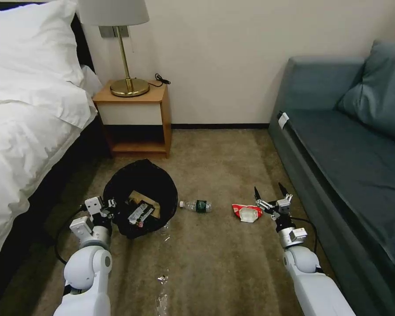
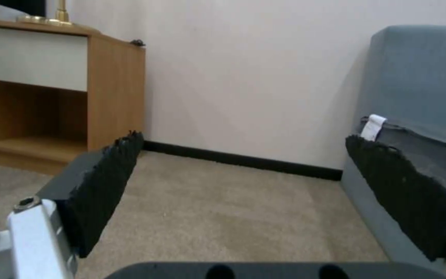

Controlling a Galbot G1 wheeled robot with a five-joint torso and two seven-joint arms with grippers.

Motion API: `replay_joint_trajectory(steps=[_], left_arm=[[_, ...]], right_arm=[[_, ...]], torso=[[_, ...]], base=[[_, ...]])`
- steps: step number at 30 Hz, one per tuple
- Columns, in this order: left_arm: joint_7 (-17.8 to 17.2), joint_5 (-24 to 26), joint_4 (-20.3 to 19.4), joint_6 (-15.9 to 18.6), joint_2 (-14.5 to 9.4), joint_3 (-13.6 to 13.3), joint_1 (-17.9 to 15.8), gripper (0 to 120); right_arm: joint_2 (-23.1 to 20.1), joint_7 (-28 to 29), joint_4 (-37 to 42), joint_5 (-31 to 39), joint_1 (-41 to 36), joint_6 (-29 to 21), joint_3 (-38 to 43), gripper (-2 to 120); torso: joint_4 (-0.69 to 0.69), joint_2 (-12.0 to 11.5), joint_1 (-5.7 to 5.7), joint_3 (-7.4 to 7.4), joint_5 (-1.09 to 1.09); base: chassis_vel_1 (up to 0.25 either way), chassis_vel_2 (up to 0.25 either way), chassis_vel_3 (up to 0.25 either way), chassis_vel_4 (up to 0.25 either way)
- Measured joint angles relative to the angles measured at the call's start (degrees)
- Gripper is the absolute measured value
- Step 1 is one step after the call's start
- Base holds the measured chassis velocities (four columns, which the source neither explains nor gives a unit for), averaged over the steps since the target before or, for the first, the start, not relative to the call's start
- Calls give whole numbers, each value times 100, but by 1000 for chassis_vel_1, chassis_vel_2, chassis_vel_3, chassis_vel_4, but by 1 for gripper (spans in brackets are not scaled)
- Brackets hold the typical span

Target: Pick up the trash bin, then pick up the garbage on the floor and place it into the trash bin.

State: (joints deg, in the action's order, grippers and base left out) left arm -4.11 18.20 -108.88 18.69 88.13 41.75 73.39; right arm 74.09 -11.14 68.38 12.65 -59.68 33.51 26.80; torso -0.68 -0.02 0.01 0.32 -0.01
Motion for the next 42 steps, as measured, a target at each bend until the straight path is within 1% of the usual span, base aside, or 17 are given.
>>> replay_joint_trajectory(steps=[10,15,18,25,27,28,29,30,31,32,33,34,36,37,39,41,42], left_arm=[[1,59,30,-3,-35,11,-48,4],[1,69,31,-3,-38,17,-54,4],[3,72,31,-4,-33,21,-41,4],[3,77,9,-5,-31,28,-20,4],[4,85,-30,-5,-33,37,-14,4],[4,85,-30,-5,-33,37,-14,4],[4,97,-49,-5,-34,44,-15,4],[4,105,-59,-5,-36,50,-18,4],[4,105,-59,-5,-36,50,-18,4],[4,115,-75,-4,-39,62,-37,4],[3,124,-78,-1,-46,72,-57,4],[3,124,-78,-1,-46,72,-57,4],[2,174,-57,5,-86,81,-95,4],[2,174,-57,5,-86,81,-95,4],[4,253,33,5,-137,99,-144,4],[4,270,55,5,-149,104,-154,4],[9,322,108,-1,-187,119,-182,4]], right_arm=[[5,0,-58,-40,10,37,4,99],[-14,-19,-230,-223,35,263,9,99],[-93,-84,-385,-310,83,510,-12,100],[-266,-105,-489,-460,140,588,-119,100],[-595,-60,-635,-587,285,590,-424,100],[-595,-60,-635,-587,285,590,-424,100],[-803,-94,-738,-622,389,585,-618,100],[-922,-151,-800,-630,459,571,-726,100],[-922,-151,-800,-630,459,571,-726,100],[-1124,-279,-927,-631,638,534,-974,100],[-1233,-356,-1038,-612,785,525,-1192,100],[-1233,-356,-1038,-612,785,525,-1192,100],[-1359,-563,-1263,-536,1081,513,-1605,100],[-1359,-563,-1263,-536,1081,513,-1605,100],[-1382,-798,-1531,-460,1398,514,-1982,100],[-1378,-867,-1606,-442,1471,516,-2073,100],[-1355,-1099,-1822,-413,1701,531,-2315,100]], torso=[[-1,0,0,0,0],[0,0,0,0,0],[-1,0,0,1,0],[-1,0,0,0,0],[0,0,0,0,0],[0,0,0,0,0],[-1,0,0,1,1],[-1,0,1,1,1],[-1,0,1,1,1],[-2,0,0,0,-1],[-1,0,0,0,-2],[-1,0,0,0,-2],[-1,0,0,1,2],[-1,0,0,1,2],[0,0,0,1,-1],[0,0,0,1,-1],[0,0,1,1,1]], base=[[-73,82,83,-81],[-68,70,73,-78],[-21,10,18,-27],[0,0,0,0],[0,0,0,0],[0,0,0,0],[0,0,0,0],[0,0,0,0],[0,0,0,0],[0,0,0,0],[0,0,0,0],[0,0,0,0],[0,0,0,0],[0,0,0,0],[0,0,0,0],[0,0,0,0],[0,0,0,0]])
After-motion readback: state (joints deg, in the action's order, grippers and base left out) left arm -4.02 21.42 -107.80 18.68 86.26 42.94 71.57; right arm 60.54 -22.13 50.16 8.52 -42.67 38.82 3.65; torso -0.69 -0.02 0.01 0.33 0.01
